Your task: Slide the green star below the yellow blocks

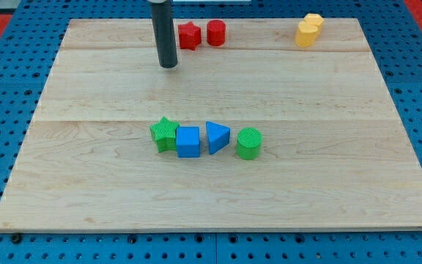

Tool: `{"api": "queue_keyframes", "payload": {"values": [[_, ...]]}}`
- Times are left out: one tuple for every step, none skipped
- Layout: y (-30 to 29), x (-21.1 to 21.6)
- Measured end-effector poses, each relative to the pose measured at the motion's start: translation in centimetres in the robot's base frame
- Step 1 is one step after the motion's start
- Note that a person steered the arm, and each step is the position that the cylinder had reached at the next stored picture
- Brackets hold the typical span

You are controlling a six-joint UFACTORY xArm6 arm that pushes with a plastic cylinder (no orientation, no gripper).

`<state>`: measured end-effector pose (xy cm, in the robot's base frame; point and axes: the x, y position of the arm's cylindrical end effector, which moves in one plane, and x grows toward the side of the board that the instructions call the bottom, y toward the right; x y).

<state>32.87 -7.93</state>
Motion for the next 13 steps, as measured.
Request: {"api": "queue_keyframes", "payload": {"values": [[-1.3, 5.4], [-1.6, 7.7], [-3.3, 8.1], [-7.6, 12.5], [-8.1, 13.8], [-7.1, 17.7], [-6.2, 19.1], [-5.9, 19.1], [-3.0, 19.1], [-1.0, 19.1], [-1.0, 19.1], [-1.0, 17.8], [-0.9, 15.4]]}}
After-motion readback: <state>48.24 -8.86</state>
